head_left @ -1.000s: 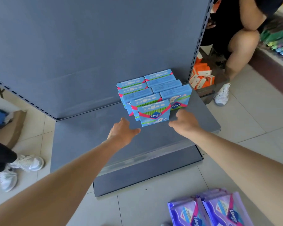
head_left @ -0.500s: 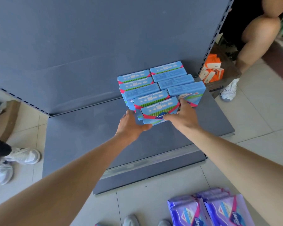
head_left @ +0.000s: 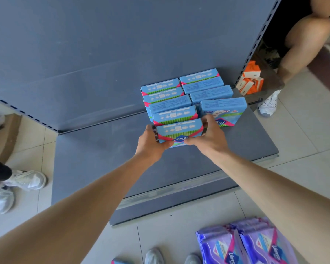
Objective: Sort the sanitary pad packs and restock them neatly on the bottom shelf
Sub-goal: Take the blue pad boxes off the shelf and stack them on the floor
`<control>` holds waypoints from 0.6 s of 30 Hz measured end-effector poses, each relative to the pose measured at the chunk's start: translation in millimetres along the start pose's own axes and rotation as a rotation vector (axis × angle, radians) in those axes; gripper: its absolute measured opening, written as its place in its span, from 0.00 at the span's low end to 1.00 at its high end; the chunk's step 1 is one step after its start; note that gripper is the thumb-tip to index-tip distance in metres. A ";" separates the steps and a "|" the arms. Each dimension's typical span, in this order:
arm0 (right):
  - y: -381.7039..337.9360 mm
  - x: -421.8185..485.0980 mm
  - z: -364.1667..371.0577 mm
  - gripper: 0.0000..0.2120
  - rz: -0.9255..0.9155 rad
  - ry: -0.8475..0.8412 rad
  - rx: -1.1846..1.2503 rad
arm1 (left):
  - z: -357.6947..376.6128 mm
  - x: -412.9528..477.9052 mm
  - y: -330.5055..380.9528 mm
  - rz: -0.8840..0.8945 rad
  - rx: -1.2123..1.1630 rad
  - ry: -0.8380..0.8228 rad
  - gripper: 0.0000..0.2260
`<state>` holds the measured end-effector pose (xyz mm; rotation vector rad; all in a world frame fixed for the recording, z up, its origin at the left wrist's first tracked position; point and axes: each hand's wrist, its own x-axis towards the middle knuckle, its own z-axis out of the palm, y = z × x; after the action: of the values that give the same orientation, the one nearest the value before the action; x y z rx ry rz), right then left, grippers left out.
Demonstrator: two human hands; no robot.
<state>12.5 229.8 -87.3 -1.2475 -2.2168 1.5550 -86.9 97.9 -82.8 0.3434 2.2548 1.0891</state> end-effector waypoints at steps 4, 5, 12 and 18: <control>0.2 -2.8 1.2 0.31 -0.024 -0.031 0.022 | -4.6 -3.9 -4.0 0.001 -0.044 -0.007 0.23; 1.0 -3.4 2.1 0.30 -0.043 -0.042 0.014 | -5.5 -5.2 -5.5 0.003 -0.047 -0.007 0.23; 1.3 -18.8 4.4 0.30 -0.137 -0.013 0.010 | -9.5 -22.4 -13.6 0.029 -0.025 0.008 0.19; -5.8 -45.5 -9.3 0.27 -0.142 -0.037 0.082 | -14.8 -46.9 -9.9 0.064 0.052 0.003 0.17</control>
<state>43.6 203.7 -63.9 -1.0230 -2.1869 1.6088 -59.1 60.5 -64.3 0.4387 2.2923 1.0648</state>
